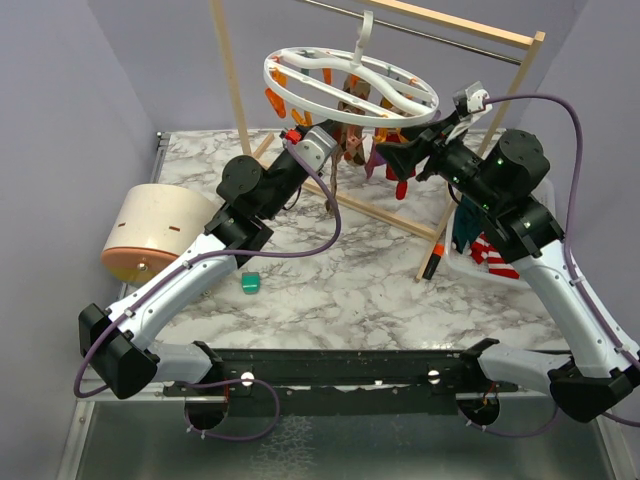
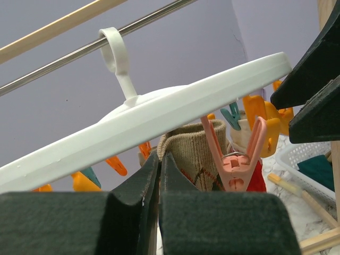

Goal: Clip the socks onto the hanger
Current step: Rotate the hanger at the clothesline, then open the clamp at the hanger.

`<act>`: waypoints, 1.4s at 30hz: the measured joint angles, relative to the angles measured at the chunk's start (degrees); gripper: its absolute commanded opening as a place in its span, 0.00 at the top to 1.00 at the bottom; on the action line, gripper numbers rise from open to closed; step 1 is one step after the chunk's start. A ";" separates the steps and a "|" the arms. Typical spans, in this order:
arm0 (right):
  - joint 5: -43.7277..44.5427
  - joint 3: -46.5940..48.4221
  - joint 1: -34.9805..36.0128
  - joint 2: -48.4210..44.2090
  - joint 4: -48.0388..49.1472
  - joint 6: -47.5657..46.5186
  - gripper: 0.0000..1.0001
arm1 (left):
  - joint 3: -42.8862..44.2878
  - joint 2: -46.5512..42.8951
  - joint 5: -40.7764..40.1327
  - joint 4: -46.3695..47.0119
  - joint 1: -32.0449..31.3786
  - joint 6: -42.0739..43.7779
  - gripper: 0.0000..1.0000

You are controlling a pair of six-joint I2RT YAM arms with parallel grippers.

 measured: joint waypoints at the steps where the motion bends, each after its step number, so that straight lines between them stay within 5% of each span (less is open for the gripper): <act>1: -0.15 0.00 0.00 0.07 0.00 0.00 0.33 | 0.02 0.00 0.00 0.00 0.00 0.00 1.00; 12: -2.45 0.00 0.00 0.11 1.60 0.39 0.45 | 0.17 0.00 0.00 -0.04 0.00 0.00 1.00; 18: -3.28 -0.09 0.00 -0.42 2.49 0.74 0.36 | 0.17 0.00 0.00 -0.11 -0.24 0.04 1.00; 42: -6.29 -0.17 0.00 0.72 2.93 0.15 0.35 | 0.17 0.00 0.00 -0.79 -0.35 0.68 1.00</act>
